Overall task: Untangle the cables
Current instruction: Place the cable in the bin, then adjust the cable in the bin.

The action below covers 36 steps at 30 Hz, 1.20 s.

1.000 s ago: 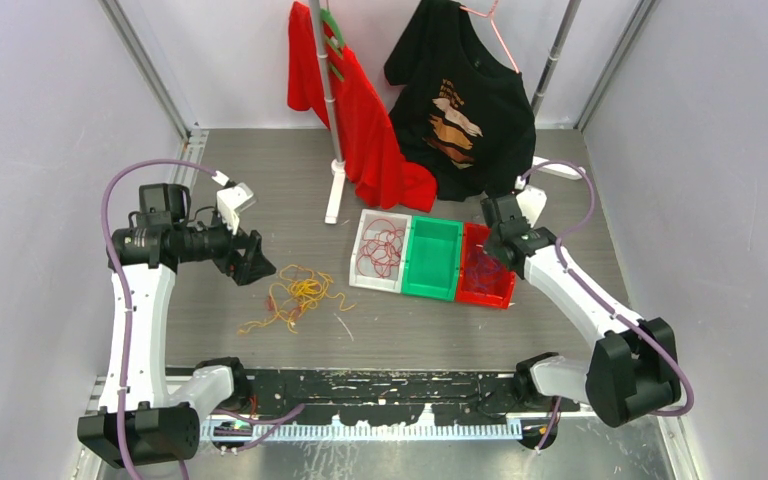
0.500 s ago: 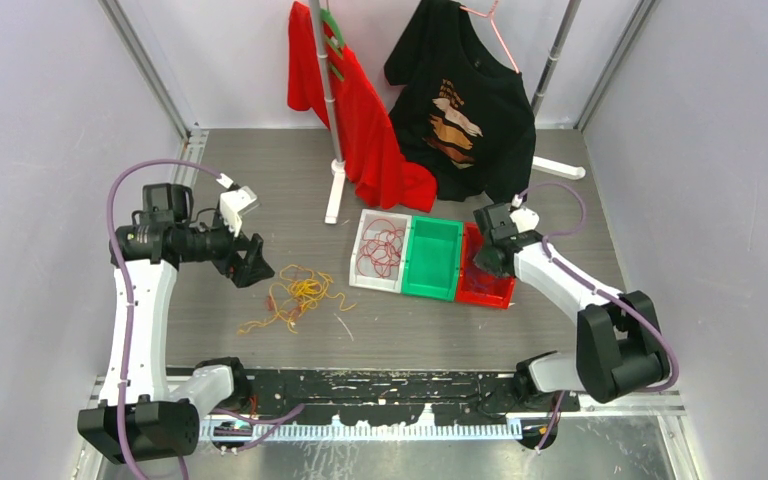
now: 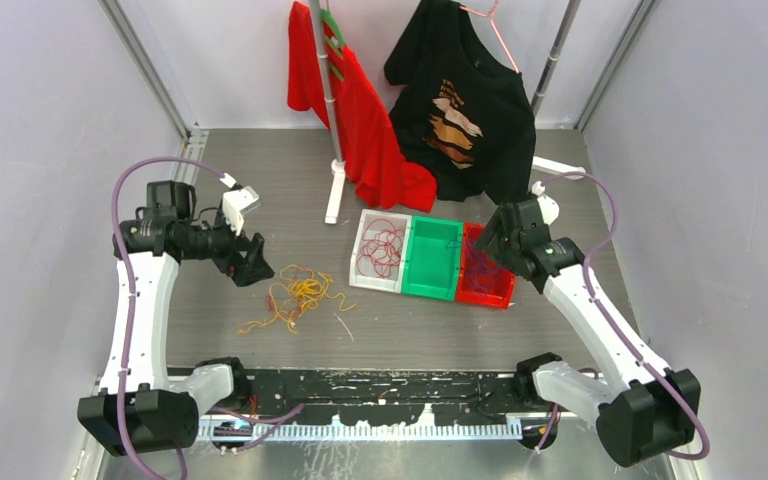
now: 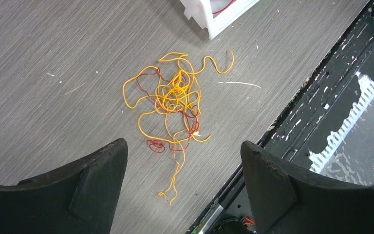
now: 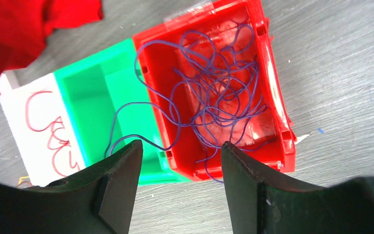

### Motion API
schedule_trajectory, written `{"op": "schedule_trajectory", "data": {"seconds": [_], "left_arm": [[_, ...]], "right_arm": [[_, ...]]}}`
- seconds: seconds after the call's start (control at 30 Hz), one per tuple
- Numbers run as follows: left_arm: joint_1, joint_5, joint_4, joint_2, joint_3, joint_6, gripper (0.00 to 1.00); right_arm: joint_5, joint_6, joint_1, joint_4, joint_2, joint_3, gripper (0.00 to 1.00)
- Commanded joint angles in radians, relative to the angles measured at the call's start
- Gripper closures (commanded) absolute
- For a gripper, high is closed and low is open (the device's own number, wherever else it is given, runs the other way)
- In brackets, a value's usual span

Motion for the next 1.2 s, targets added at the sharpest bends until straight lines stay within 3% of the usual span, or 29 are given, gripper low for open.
{"op": "schedule_trajectory", "data": {"seconds": [0.0, 0.3, 0.4, 0.67, 0.93, 1.17], "left_arm": [[-0.005, 0.021, -0.006, 0.004, 0.03, 0.018, 0.14], [-0.005, 0.023, 0.0, 0.0, 0.022, 0.015, 0.14], [-0.005, 0.022, 0.004, 0.002, 0.022, 0.014, 0.14], [-0.004, 0.027, 0.008, 0.004, 0.027, 0.008, 0.15], [-0.005, 0.028, 0.028, 0.007, 0.008, 0.007, 0.15], [-0.005, 0.027, -0.008, 0.046, 0.06, -0.005, 0.16]], "right_arm": [[-0.011, -0.051, -0.008, -0.046, -0.039, 0.099, 0.35], [-0.135, -0.018, 0.001, 0.066, 0.052, 0.11, 0.37], [-0.112, -0.028, 0.039, 0.098, 0.083, 0.099, 0.39], [0.008, -0.105, 0.126, 0.113, 0.124, 0.123, 0.39], [0.327, -0.252, 0.349, 0.064, 0.248, 0.213, 0.46], [0.355, -0.308, 0.408, 0.092, 0.356, 0.228, 0.52]]}}
